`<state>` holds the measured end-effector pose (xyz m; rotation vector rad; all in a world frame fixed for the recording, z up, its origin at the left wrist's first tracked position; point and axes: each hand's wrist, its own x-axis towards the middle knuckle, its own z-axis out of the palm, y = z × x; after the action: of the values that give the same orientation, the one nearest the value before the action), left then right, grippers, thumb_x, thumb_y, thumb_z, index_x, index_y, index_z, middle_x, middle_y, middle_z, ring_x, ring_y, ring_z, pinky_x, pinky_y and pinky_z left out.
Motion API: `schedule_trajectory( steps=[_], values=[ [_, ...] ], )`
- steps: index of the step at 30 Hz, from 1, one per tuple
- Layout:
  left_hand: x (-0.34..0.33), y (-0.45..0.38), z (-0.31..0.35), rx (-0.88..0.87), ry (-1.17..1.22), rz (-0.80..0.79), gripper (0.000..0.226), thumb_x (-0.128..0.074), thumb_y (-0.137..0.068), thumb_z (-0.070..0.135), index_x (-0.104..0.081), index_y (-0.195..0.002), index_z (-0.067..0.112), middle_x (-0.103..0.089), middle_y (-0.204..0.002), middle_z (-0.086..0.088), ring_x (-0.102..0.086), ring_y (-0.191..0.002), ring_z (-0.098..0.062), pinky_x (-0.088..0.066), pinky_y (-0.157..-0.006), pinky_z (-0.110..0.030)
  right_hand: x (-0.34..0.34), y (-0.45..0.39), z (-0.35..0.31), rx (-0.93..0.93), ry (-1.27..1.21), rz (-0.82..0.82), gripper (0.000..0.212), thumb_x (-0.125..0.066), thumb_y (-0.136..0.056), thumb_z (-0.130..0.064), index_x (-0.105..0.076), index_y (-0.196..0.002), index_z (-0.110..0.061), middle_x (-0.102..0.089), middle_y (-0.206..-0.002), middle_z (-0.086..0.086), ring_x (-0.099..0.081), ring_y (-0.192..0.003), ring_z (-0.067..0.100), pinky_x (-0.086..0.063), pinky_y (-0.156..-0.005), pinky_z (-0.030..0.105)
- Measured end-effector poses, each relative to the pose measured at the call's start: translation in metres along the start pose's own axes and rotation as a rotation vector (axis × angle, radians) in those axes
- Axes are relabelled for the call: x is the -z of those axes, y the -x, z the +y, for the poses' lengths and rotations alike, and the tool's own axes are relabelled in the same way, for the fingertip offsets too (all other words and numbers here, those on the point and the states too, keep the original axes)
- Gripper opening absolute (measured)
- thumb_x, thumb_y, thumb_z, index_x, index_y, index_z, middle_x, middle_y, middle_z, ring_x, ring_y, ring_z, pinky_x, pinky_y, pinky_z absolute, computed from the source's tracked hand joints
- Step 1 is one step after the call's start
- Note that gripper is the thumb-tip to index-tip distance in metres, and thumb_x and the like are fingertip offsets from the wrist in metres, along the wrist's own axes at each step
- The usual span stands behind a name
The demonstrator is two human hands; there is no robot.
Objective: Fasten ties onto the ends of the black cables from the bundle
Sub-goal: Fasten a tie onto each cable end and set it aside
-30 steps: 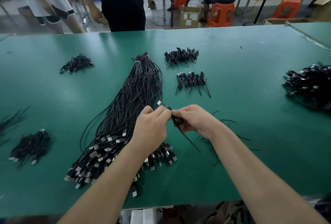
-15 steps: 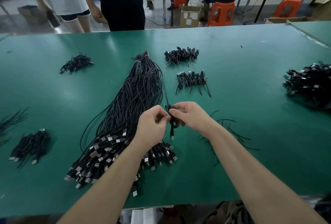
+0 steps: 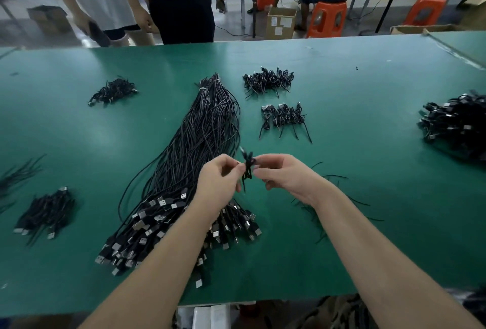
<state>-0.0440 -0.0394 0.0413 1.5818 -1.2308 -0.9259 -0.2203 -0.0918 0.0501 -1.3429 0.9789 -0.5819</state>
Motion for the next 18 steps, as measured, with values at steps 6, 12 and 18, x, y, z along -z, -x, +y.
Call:
schedule_trajectory(
  steps=[6,12,18],
  values=[
    [-0.001,-0.002,0.0,-0.007,0.031,-0.027,0.018,-0.067,-0.096,0.011,-0.062,-0.078,0.013,-0.056,-0.055,-0.002,-0.049,-0.051,-0.016,-0.041,-0.052,-0.031,-0.007,-0.002,-0.002,0.12,0.274,0.111,0.011,-0.07,-0.094,-0.031,-0.075,-0.094,-0.021,-0.069,-0.074,-0.01,-0.059,-0.069,0.002,-0.049,-0.067,0.022],
    [-0.001,-0.002,0.001,-0.381,-0.374,0.08,0.017,-0.068,-0.093,0.009,-0.058,-0.079,0.011,-0.053,-0.071,0.008,-0.047,-0.064,-0.009,-0.039,-0.059,-0.024,-0.012,-0.005,-0.002,0.129,0.317,0.176,0.026,-0.06,-0.1,-0.031,-0.071,-0.082,-0.016,-0.064,-0.07,0.009,-0.053,-0.064,0.02,-0.045,-0.064,0.039],
    [-0.004,-0.01,-0.008,-0.01,-0.101,-0.084,0.01,-0.067,-0.096,0.031,-0.072,-0.093,0.023,-0.069,-0.077,0.015,-0.059,-0.065,-0.001,-0.047,-0.062,-0.022,-0.016,-0.015,0.005,0.064,0.045,0.287,0.028,-0.06,-0.101,-0.025,-0.073,-0.097,-0.001,-0.073,-0.087,0.018,-0.067,-0.075,0.021,-0.057,-0.092,0.05]
  ],
)
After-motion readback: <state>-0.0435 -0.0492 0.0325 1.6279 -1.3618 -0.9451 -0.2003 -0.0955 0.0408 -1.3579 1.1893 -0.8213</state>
